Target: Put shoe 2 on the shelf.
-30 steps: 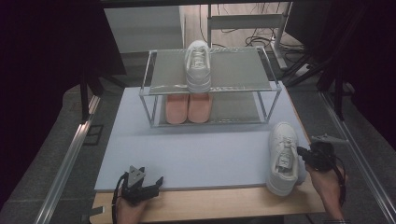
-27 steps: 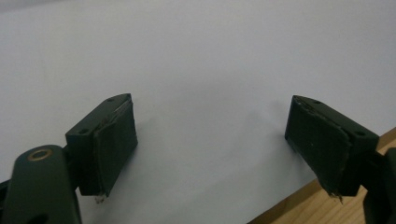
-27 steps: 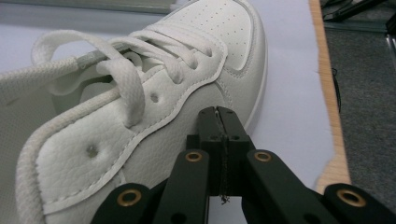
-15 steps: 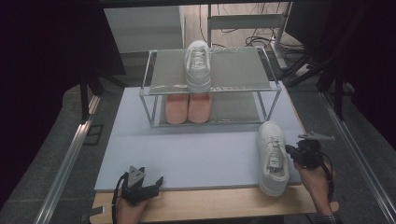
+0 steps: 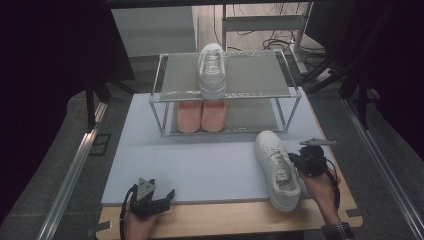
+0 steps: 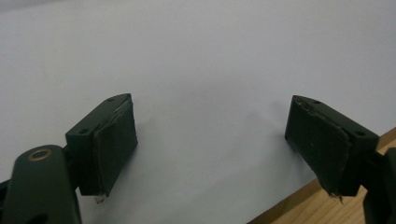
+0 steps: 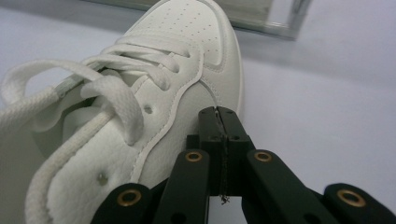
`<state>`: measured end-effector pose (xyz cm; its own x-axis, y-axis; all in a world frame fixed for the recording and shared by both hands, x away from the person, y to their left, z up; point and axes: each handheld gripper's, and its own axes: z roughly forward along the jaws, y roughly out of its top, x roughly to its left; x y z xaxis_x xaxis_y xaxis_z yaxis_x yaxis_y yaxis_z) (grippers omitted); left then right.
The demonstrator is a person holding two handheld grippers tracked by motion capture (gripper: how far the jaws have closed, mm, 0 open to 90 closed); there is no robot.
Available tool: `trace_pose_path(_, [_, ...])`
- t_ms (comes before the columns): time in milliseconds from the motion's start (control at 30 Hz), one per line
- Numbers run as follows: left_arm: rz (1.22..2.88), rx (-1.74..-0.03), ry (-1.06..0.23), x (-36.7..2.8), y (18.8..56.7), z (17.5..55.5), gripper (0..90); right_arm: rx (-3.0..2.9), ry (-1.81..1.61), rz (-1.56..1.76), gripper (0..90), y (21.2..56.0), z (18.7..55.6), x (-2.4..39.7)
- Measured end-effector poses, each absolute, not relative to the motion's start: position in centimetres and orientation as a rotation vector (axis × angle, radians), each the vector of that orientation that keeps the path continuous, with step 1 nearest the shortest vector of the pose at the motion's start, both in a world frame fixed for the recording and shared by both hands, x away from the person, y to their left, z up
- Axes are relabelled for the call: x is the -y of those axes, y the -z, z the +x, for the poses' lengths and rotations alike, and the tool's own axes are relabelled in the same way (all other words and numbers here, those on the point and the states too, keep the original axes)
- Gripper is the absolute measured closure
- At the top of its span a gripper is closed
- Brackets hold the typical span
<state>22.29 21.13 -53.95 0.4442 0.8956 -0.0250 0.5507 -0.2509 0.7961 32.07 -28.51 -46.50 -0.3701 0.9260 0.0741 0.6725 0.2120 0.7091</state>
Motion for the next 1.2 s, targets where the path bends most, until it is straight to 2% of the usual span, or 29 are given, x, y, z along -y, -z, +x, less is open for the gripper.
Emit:
trace_pose_path(267, [1.933, -1.215, -0.573, -21.1, 53.9, 22.3, 16.3, -2.168, -0.961, 1.458, 89.4, 46.4, 32.4, 27.5])
trace_pose_path(733, [1.935, -1.215, -0.574, -21.1, 53.9, 22.3, 16.3, -2.182, -1.07, 1.481, 79.3, 44.8, 30.1, 30.1])
trace_pose_path(1200, [1.935, -1.215, -0.573, -21.1, 53.9, 22.3, 16.3, -2.208, -1.187, 1.458, 68.4, 42.8, 27.3, 30.4])
